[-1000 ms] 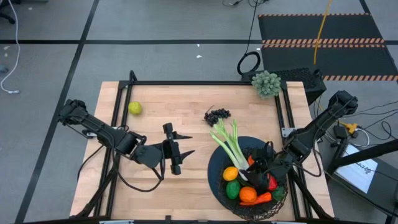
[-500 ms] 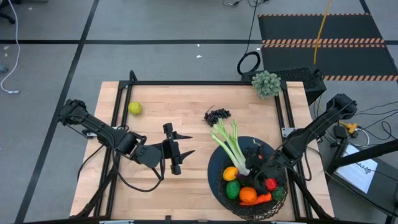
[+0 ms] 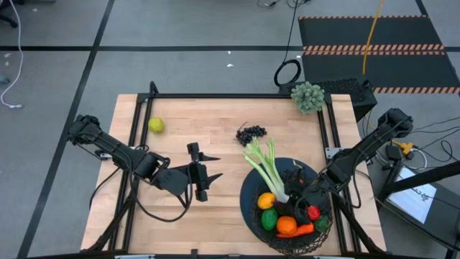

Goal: Build produce basket
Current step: Put the green apple into the wire basket

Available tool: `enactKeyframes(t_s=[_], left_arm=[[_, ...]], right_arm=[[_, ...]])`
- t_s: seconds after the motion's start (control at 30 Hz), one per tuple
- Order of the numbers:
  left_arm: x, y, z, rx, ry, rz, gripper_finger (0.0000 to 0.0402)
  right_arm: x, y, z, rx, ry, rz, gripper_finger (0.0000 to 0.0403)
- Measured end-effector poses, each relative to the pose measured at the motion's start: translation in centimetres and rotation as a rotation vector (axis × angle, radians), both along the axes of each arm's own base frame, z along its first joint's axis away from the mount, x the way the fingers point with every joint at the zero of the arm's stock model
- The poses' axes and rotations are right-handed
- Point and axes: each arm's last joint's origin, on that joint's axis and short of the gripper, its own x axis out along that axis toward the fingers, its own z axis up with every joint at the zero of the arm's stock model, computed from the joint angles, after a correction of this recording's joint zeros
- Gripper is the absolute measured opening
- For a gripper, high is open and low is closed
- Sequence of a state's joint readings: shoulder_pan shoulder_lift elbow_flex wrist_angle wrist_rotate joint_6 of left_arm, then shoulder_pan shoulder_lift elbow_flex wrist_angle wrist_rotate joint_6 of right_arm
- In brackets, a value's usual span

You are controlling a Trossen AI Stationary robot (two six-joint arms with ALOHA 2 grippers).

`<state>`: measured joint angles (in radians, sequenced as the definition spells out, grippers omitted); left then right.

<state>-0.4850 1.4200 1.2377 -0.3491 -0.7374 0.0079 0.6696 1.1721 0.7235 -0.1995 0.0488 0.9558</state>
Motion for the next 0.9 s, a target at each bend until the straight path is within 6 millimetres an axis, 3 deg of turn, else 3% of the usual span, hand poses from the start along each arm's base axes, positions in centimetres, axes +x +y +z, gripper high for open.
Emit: enactKeyframes(t_s=[0.3, 0.6, 0.9], left_arm=[[-0.5, 0.4, -0.8, 0.023, 0.076, 0.047, 0.0239], [-2.2, 1.7, -2.4, 0.056, 0.192, 0.264, 0.0239], [-4.6, 6.7, -3.9, -0.042, 0.297, 0.708, 0.0239]], right_arm=[[0.6, -1.3, -0.3, -0.03, 0.036, -0.06, 0.0004], [0.5, -1.2, -0.1, 0.003, 0.037, -0.006, 0.0004], [0.3, -1.0, 0.9, 0.023, -0.047, 0.024, 0.0004]])
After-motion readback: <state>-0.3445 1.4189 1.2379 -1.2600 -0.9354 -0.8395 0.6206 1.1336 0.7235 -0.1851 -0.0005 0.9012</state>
